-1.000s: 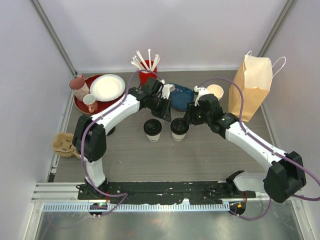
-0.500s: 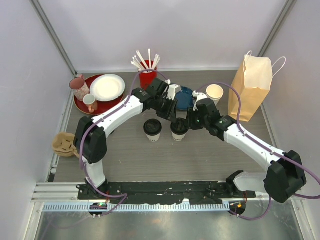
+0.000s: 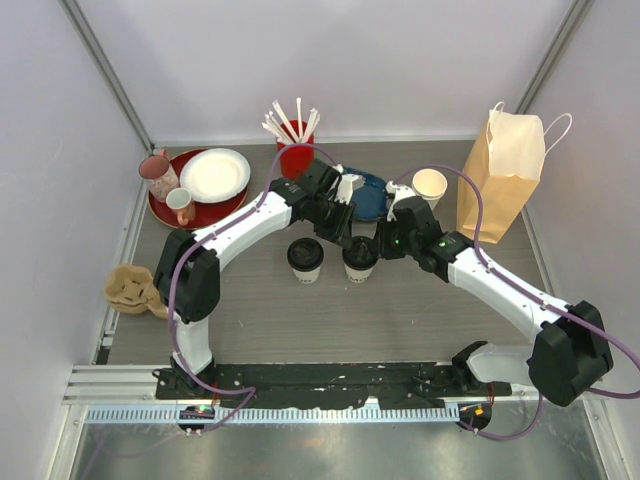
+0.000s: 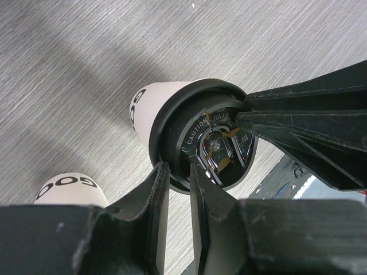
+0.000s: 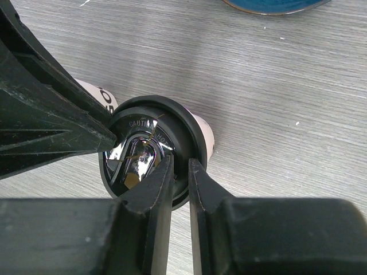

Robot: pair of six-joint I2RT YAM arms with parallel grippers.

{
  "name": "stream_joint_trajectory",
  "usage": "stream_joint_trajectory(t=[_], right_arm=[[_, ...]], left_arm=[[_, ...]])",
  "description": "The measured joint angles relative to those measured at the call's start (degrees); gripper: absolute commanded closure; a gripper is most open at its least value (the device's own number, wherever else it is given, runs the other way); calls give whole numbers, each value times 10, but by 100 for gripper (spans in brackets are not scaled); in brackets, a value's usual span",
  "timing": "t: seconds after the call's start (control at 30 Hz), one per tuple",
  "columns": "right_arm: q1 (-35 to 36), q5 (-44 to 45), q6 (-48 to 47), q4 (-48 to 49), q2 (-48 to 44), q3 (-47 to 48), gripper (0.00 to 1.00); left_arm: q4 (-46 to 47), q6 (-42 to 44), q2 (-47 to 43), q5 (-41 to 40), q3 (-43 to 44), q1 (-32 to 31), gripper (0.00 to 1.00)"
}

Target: Pack the takeout coffee

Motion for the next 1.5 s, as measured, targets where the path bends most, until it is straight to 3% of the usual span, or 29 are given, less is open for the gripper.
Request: stream_joint_trajectory(t=[0.13,0.57,0.97,1.37,1.5], right_arm=[[-1,-2,3,16,-1,-10,82],[-17,-17,65,183,-17,-121,96],[-37,-47,90,254,-19,-156,98],[-33,-52,53,124,-14,-78,80],[-30,-52,42,82,-13,-56,70]], left_arm=[[0,-2,0,0,-2,0,82],[16,-20,0,16,-19,7,81],[31,-27,-3,30,-34,16,81],[13,1,-7,18,-16,12,69],[0,9,-7,15,-1,7,67]])
